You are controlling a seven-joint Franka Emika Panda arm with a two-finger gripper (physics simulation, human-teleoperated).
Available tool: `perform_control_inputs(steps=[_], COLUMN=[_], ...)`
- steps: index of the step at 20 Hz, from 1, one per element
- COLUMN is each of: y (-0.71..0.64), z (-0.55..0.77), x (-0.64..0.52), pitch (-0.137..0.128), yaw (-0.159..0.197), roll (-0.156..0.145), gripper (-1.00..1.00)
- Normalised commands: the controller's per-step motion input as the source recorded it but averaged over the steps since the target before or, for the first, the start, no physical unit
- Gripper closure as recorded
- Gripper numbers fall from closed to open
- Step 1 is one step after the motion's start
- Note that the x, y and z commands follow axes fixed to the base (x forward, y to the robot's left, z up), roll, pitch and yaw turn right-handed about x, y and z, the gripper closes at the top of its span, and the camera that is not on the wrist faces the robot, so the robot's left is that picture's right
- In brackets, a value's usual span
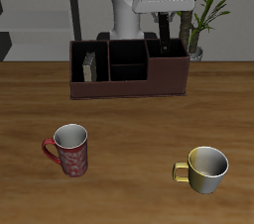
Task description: Place the yellow book into the back desk caddy's left compartment and place the black book into the back desk caddy's right compartment
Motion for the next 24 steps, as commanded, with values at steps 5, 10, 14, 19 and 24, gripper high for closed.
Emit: perform_control_inputs(steps=[5, 10, 14, 19, 24], y=[-0.09, -0.11, -0.08, -0.02, 0.04], z=[-0.25, -0.27, -0.15, 0.01, 0.04], x=[0.05, 0.14, 0.08, 0.04, 0.03], pitch=[0.045, 0.041, 0.038, 0.007, -0.007], yaw=[-0.016, -0.004, -0.042, -0.010, 0.003], roll=[-0.018, -0.016, -0.026, -0.005, 0.009], gripper=[1.00, 1.00, -1.00, -1.00, -1.00])
